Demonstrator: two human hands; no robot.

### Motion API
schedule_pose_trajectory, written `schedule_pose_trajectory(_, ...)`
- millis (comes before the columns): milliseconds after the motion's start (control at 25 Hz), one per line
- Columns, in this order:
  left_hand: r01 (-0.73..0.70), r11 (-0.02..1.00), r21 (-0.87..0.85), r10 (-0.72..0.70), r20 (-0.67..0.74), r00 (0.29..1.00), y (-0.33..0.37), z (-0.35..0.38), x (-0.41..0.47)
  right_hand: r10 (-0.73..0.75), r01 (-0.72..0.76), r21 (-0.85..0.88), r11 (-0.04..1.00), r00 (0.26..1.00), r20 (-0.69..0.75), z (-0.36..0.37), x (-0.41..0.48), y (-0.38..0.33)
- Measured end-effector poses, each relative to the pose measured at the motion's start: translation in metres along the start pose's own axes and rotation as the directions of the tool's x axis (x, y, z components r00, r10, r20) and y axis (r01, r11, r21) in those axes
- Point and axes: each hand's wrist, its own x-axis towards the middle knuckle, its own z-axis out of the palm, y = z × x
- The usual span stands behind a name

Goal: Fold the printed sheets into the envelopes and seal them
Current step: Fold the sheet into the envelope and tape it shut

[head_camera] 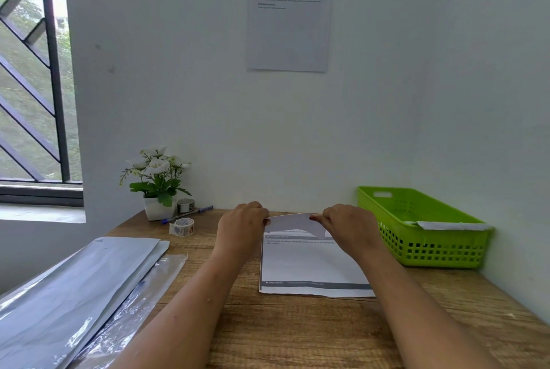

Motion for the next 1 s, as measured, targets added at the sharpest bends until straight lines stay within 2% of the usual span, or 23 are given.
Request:
schedule_pose_trajectory(160, 0.02, 0.999, -0.042, -0.021, -0.021, 1.0, -0.004, 0.004, 0.0, 0.037, -0.035, 0.038, 0.999, 0.998, -0.043, 0.001, 0.0, 0.001)
schedule_pose_trajectory(320, -0.013, 0.998, -0.068, 0.007, -0.079, 0.997, -0.012, 0.006, -0.001, 0.115, -0.116, 0.123, 0.986, 0.993, 0.014, 0.001, -0.001, 0.004)
schedule_pose_trajectory(440, -0.036, 0.998, -0.045, 0.029, -0.151, 0.988, -0.011, 0.005, -0.002, 0.105, -0.109, 0.148, 0.983, 0.994, 0.035, 0.004, -0.001, 0.003)
schedule_pose_trajectory(520, -0.05, 0.998, -0.049, 0.042, -0.142, 0.989, -0.008, 0.003, -0.002, 0.069, -0.079, 0.211, 0.974, 0.996, 0.056, 0.006, 0.0, 0.003)
schedule_pose_trajectory(640, -0.092, 0.993, -0.07, 0.082, -0.137, 0.987, -0.004, -0.001, -0.002, 0.016, -0.043, 0.317, 0.948, 0.996, 0.087, 0.009, 0.003, 0.002)
schedule_pose_trajectory(800, -0.177, 0.978, -0.11, 0.153, -0.198, 0.968, -0.002, -0.002, -0.001, -0.004, -0.074, 0.457, 0.886, 0.986, 0.168, 0.017, 0.004, 0.001)
schedule_pose_trajectory(920, -0.202, 0.953, -0.224, 0.168, -0.162, 0.972, -0.001, -0.001, 0.002, 0.046, -0.135, 0.59, 0.796, 0.985, 0.165, 0.013, 0.003, 0.001)
schedule_pose_trajectory(1000, -0.179, 0.94, -0.29, 0.148, -0.128, 0.981, -0.001, 0.001, 0.002, 0.043, -0.129, 0.601, 0.789, 0.987, 0.156, 0.012, 0.003, 0.001)
